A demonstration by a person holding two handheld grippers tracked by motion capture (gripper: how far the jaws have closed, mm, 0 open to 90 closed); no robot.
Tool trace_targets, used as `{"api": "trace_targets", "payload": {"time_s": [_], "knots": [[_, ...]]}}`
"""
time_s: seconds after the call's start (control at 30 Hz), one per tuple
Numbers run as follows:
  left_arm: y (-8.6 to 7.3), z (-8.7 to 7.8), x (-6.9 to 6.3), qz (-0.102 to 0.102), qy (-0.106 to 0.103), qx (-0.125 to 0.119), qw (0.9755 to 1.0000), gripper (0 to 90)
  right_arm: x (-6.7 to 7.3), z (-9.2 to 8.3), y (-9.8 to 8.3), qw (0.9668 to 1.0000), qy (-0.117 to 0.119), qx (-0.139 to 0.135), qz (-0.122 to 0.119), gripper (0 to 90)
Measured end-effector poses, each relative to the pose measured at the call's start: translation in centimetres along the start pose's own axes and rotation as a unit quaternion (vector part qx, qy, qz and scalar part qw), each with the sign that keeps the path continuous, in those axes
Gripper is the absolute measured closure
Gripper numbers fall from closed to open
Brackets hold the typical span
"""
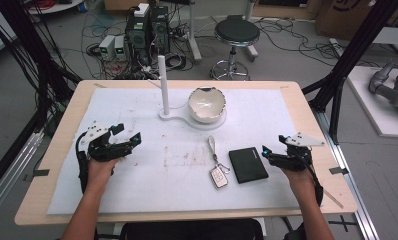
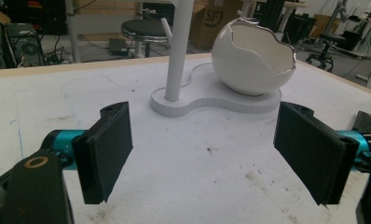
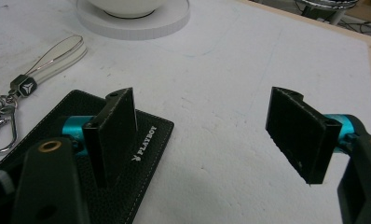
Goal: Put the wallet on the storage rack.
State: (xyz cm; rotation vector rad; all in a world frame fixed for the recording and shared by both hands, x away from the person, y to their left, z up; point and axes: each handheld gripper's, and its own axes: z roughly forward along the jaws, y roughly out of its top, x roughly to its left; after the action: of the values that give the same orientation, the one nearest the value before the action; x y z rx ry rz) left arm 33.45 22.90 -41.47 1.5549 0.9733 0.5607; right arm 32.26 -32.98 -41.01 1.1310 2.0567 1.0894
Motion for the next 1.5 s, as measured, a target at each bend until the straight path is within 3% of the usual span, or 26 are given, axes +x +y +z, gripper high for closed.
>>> {"api": "trace_targets", "payload": {"time_s": [0.33,0.43,0.53,0.63,0.8,0.93,1.07,1.2,1.23,1.4,1.5], "knots": [[-0.1,0.7,-0.3,0.001,-0.003,0.007,1.0,19.4,0.2,0.3,-0.2,0.9998,0.011,0.009,0.014,22.6],[-0.1,0.8,-0.4,0.002,-0.002,0.009,1.0,19.6,0.4,0.8,-0.3,0.9987,0.026,0.027,0.033,22.1],[-0.1,0.8,-0.4,0.002,-0.001,0.01,1.0,19.6,0.9,1.5,-0.5,0.9971,0.043,0.053,0.032,23.2],[-0.1,0.7,-0.3,0.005,0.001,0.012,0.9999,19.6,1.4,2.3,-0.7,0.9945,0.06,0.083,0.024,26.2],[-0.2,0.5,-0.1,0.003,0.002,0.013,0.9999,19.7,1.7,3.6,-1.1,0.9872,0.094,0.122,0.04,35.4],[-0.3,0.5,-0.1,0.005,0.004,0.017,0.9998,19.9,1.3,3.7,-1.4,0.9811,0.12,0.13,0.079,45.1],[-0.4,0.4,-0.2,0.006,0.003,0.019,0.9998,20.1,0.9,3.8,-1.5,0.9774,0.131,0.132,0.1,49.3],[-0.4,0.4,-0.2,0.005,0.005,0.019,0.9998,20.2,0.4,3.9,-1.6,0.9764,0.137,0.129,0.106,54.7],[-0.4,0.3,-0.2,0.004,0.006,0.019,0.9998,20.1,0.3,3.9,-1.6,0.9785,0.136,0.125,0.092,47.9],[-0.5,0.4,-0.1,0.003,0.006,0.02,0.9998,20.1,0.1,4.0,-1.7,0.9762,0.139,0.127,0.109,48.3],[-0.5,0.6,-0.3,0.005,0.004,0.023,0.9997,20.2,-0.3,4.1,-1.7,0.9726,0.151,0.126,0.124,60.2]]}}
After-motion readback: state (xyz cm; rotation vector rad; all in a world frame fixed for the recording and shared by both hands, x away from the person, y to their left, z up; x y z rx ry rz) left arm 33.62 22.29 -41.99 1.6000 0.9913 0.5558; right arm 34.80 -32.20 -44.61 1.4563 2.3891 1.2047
